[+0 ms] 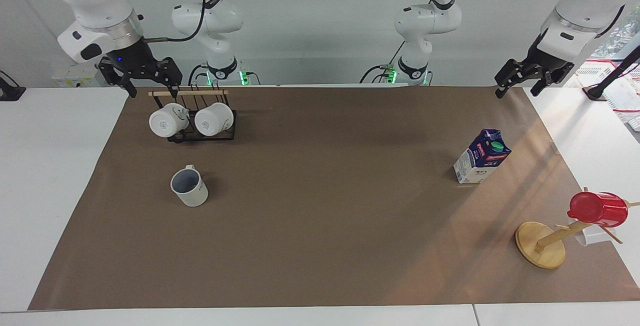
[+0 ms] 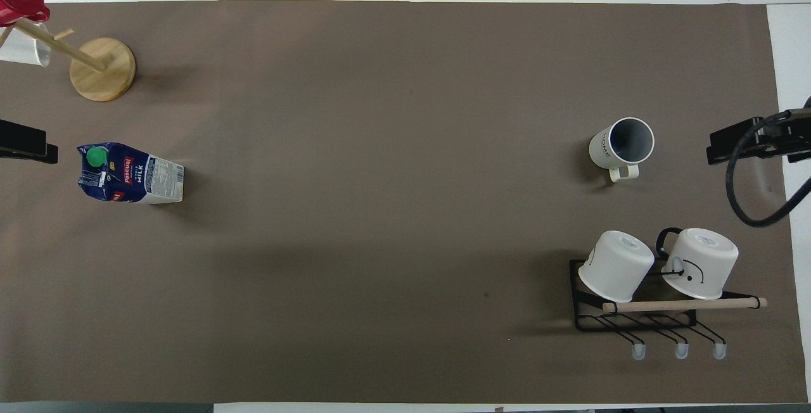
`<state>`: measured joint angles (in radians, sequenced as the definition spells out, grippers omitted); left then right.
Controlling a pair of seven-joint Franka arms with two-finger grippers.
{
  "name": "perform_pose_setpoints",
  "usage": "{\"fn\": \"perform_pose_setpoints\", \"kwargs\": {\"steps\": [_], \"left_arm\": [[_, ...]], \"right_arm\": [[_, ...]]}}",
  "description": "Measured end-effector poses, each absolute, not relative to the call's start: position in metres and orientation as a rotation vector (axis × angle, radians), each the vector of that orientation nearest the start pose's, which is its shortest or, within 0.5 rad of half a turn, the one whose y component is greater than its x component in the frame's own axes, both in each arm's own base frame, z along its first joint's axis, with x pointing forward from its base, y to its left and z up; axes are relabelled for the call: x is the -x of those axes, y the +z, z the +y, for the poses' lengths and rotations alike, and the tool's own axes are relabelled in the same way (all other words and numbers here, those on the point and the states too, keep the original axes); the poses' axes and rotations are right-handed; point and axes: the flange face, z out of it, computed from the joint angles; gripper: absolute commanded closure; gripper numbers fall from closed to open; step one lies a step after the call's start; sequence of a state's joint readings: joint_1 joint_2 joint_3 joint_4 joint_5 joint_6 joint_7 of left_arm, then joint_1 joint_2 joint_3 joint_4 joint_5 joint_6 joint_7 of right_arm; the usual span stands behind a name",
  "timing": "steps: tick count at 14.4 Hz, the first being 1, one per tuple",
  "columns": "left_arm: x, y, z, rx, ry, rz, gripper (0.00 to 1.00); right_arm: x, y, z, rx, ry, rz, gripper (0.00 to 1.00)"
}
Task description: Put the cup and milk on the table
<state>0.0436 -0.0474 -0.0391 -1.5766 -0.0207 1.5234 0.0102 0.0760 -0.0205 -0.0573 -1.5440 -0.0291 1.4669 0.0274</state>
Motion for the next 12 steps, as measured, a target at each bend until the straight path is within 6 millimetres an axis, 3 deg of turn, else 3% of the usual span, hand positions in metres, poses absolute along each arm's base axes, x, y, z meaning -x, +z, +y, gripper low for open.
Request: {"fn": "perform_pose_setpoints", "kwargs": {"steps": [10,12], "left_arm": [[-0.535,0.6436,-0.0005,3.16,0.009,0.01,0.0],[-0.535,0.6436,-0.0005,3.16,0.009,0.01,0.0]], "right_arm": [[-0.5383,0.6392,0.0064,3.169,0.079,0.018,0.0],[-0.5422,0.6297,0.0067,3.168,0.034,0.02,0.0]]}}
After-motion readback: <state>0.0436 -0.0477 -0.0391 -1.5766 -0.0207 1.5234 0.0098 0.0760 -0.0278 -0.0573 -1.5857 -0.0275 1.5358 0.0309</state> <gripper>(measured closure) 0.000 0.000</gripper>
